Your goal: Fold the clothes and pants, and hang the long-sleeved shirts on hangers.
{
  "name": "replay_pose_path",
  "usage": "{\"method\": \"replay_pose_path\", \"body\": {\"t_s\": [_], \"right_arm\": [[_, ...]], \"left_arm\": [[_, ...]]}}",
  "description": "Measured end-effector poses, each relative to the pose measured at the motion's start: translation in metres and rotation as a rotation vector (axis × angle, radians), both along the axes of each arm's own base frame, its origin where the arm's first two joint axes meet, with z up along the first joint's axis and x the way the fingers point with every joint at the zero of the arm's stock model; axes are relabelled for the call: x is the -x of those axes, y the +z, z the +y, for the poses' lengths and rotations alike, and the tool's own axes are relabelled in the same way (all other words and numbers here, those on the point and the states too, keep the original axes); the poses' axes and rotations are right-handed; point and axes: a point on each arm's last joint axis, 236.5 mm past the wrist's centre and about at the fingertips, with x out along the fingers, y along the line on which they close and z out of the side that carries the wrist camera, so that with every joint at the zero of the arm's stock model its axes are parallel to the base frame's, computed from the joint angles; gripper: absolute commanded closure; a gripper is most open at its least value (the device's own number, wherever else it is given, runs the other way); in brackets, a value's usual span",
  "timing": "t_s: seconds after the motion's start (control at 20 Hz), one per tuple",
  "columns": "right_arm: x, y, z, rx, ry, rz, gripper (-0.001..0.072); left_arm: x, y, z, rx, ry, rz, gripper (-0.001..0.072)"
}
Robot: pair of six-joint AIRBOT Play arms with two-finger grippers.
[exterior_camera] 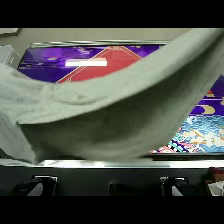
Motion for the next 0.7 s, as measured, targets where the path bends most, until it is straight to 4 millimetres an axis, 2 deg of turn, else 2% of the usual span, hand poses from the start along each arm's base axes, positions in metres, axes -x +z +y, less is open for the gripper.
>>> {"method": "replay_pose_path", "body": {"t_s": [0.1,0.15,0.25,0.4,0.5,0.6,0.7], "right_arm": [[-0.044,-0.044,0.000,0.013,0.010,0.150,0.0683],[-0.070,-0.074,-0.003,0.024,0.009,0.240,0.0683],[-0.118,-0.133,-0.004,0.045,0.023,0.395,0.0683],[-0.184,-0.237,-0.011,0.076,0.028,0.608,0.0683],[-0.221,-0.311,-0.016,0.090,0.021,0.724,0.0683],[-0.247,-0.374,-0.021,0.100,0.010,0.799,0.0683],[-0.267,-0.427,-0.025,0.100,-0.004,0.843,0.0683]], "left_arm": [[-0.055,-0.055,0.003,0.018,-0.018,0.163,0.0691],[-0.084,-0.087,0.005,0.027,-0.027,0.250,0.0691],[-0.140,-0.167,0.008,0.046,-0.045,0.435,0.0691],[-0.209,-0.292,-0.001,0.083,-0.115,0.662,0.0691],[-0.242,-0.365,-0.012,0.122,-0.156,0.751,0.0691],[-0.264,-0.429,-0.022,0.159,-0.173,0.813,0.0691],[-0.279,-0.475,-0.030,0.187,-0.173,0.837,0.0689]]}}
